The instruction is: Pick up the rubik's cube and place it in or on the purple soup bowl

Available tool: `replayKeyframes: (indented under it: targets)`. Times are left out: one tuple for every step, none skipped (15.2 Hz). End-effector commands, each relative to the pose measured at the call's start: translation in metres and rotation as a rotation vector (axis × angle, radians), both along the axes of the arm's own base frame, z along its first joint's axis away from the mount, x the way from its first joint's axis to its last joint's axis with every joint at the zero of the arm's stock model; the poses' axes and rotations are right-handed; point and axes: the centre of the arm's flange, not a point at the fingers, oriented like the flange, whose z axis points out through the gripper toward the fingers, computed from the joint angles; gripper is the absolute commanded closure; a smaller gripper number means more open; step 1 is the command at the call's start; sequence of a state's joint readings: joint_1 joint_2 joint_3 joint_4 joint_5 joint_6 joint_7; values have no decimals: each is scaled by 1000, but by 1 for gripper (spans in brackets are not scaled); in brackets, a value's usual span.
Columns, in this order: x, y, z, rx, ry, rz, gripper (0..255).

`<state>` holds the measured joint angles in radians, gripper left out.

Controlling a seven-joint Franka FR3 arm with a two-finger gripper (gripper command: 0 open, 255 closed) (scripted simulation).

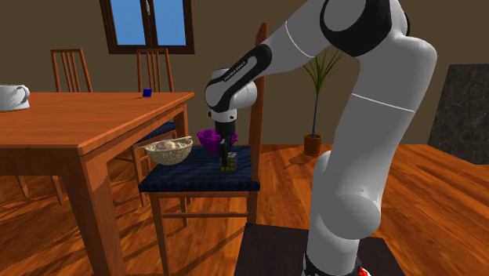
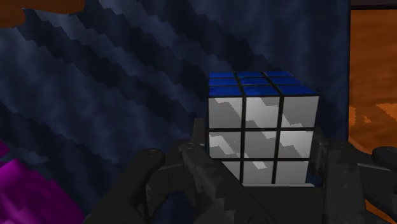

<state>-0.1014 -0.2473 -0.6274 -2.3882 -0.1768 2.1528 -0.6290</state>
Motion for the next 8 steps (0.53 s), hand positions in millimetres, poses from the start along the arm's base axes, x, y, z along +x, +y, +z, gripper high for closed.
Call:
replayKeyframes:
  targets:
    - [-6,-11,20,-5,-19,-29,255]
    - [-6,-11,26,-5,-19,-29,255]
    - [-6,-11,31,-5,-19,-29,255]
    - [-6,-11,36,-5,-19,-29,255]
    - [-6,-11,41,-5,-19,-29,255]
    - [-6,-11,47,-5,-19,-29,255]
    - [-6,-11,52,-5,-19,-29,255]
    - [-6,-11,57,-5,-19,-29,255]
